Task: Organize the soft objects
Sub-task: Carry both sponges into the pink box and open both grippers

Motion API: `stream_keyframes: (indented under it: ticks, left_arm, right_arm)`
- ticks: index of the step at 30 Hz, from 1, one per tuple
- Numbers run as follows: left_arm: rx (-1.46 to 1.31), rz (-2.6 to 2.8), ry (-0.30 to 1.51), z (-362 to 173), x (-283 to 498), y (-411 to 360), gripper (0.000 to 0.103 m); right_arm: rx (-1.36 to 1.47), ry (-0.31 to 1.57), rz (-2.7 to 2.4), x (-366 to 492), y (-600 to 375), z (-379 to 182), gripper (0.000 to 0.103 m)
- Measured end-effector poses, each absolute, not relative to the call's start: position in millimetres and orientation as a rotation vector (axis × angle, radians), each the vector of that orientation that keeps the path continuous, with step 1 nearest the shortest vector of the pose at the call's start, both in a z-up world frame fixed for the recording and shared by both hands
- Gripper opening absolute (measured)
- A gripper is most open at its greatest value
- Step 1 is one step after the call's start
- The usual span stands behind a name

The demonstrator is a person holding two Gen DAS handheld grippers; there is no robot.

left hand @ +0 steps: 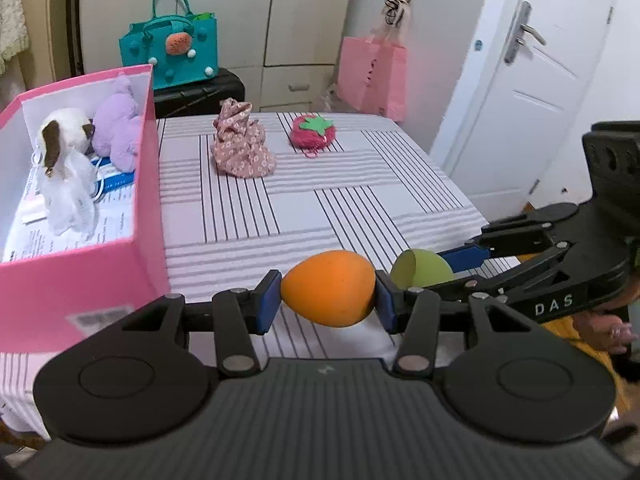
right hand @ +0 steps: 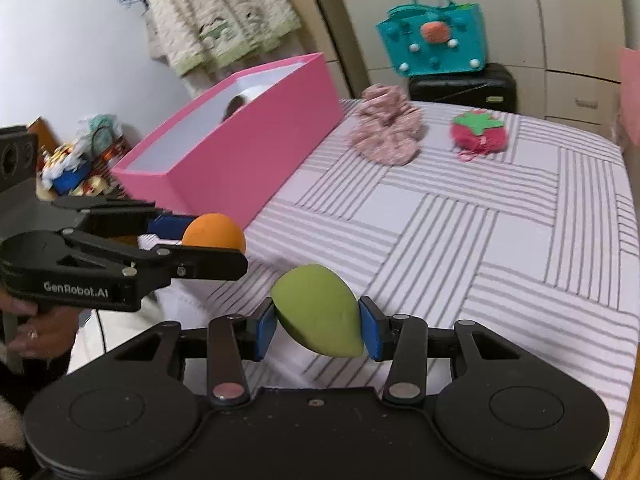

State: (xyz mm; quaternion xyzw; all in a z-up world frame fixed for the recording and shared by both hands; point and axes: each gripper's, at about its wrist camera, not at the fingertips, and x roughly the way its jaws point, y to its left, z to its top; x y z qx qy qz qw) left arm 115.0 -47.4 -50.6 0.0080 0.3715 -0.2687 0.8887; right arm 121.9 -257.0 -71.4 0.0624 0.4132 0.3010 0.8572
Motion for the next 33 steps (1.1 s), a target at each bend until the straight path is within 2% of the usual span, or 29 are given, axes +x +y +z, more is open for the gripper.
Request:
stream_keyframes:
  ticks: [4, 14, 25, 33]
  left_arm:
    - [0.038, -0.552, 0.806, -42.9, 102.7, -28.6, 0.048]
    - [0.045, -0.456, 0.743, -15.1, 86.3, 31.3, 0.048]
    - [-0.026, -0.399, 0.610, 9.5, 105.2, 82.5, 0.049]
    - [-0.021, -0.302, 0.573, -0.8, 153.3, 107.1, 0.050]
  right_arm:
    - [0.144, 0.905, 0.660, 110.1, -244.9, -61.4, 0.050]
    - [0.134, 0.887, 0.761, 110.5, -202.9, -38.5, 0.051]
    - [0.096, 0.663, 0.800, 153.0, -160.6, 1.9, 0.051]
    - [-0.048, 0.563, 0.811, 193.9, -112.9, 16.6, 0.051]
